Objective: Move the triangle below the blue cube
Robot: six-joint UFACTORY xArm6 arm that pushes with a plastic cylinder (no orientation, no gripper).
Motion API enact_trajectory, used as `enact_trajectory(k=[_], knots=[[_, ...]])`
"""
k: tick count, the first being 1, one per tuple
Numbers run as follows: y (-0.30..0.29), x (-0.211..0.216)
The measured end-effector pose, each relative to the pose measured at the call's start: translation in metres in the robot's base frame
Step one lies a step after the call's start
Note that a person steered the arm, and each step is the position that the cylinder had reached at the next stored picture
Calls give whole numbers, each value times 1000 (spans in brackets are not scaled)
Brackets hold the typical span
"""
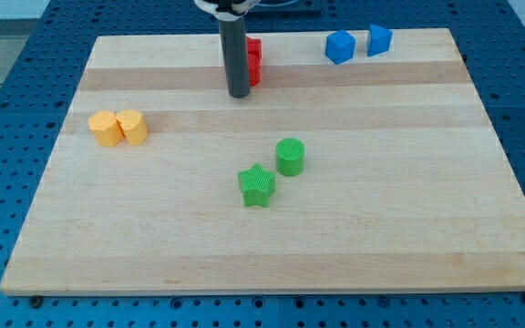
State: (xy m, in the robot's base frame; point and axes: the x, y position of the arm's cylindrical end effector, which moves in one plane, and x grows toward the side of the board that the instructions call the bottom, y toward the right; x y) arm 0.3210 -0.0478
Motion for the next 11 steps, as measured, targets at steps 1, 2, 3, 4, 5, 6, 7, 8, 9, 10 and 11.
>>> enact_trajectory(k=[1,2,3,4,5,6,7,8,9,10,11], knots=[[20,-19],[21,-19],[35,-10],[106,7],[198,-9],[286,-53],[296,-99],[272,-126],[231,-125],[227,-101],[200,-88]])
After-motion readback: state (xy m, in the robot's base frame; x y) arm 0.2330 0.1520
